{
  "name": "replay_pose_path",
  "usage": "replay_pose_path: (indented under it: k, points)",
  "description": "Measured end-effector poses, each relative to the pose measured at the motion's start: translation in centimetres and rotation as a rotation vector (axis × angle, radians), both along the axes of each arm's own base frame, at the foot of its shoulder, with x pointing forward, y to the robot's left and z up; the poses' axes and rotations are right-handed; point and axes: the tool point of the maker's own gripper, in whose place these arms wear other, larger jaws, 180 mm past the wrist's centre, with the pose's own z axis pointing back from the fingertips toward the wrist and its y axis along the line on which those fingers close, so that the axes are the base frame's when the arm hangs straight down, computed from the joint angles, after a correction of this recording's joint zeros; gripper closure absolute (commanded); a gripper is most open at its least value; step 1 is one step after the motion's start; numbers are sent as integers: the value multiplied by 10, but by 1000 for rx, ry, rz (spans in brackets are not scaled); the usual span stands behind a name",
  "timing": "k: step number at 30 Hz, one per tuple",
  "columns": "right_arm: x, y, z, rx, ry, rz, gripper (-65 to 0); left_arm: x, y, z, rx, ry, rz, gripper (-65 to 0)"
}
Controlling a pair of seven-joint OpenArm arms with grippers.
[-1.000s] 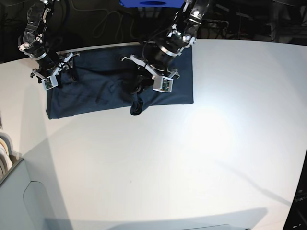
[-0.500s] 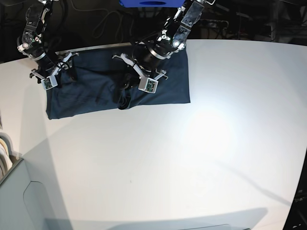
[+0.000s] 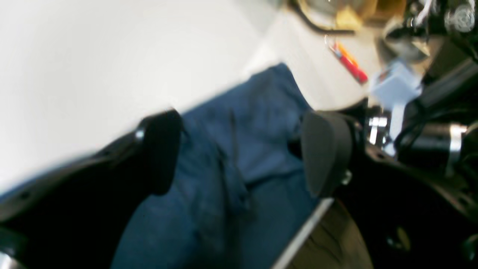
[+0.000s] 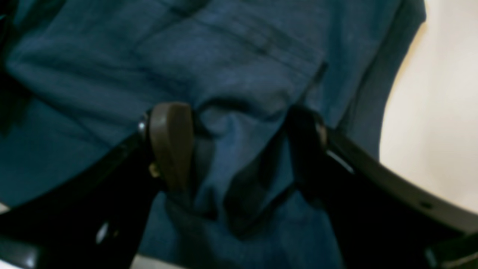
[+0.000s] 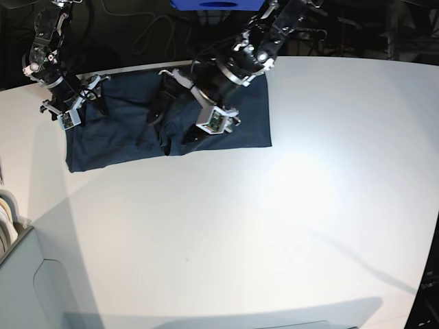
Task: Fold the T-shirt properly
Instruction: 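Fold the strip end held by the left gripper over toward the right gripper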
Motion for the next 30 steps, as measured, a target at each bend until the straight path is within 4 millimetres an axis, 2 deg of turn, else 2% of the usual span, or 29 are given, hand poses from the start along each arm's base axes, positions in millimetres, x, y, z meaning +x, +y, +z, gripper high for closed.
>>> replay_pose_path:
  k: [2,6,8,11,14,18,19,21,25,27,30]
  points:
    - [0,-1,0,-2,0,1,-381,-1,14,-2,28,-5,5,-486]
    - [2,-2,0,-5,0,-2,-385,6,54,-21,86,42,116,-489]
    - [5,-3,1,-13,0,-5,-383,7,64,-25,95,55,144,-489]
    - [8,-3,4,-19,-7,-2,-383,1,62,-29,91,78,144,-486]
    - [10,-4,11,-44,-20,9,-383,-9,50,-40,84,109,110,-484]
    - [21,0,31,-62,-83,28,-383,-34,33,-83,137,217,41,-484]
    - [22,1,35,-70,-95,33,-383,-38,25,-88,142,226,13,-484]
    - [25,3,40,-73,-111,37,-384,-47,2,-87,137,217,-63,-484]
    - [26,6,47,-76,-128,43,-385,-49,-44,-61,91,123,-210,-484]
    - [27,6,48,-68,-137,28,-388,-48,-55,-54,88,90,-248,-484]
    - [27,-7,52,-73,-151,-22,-389,-55,-60,-55,103,83,-290,-484]
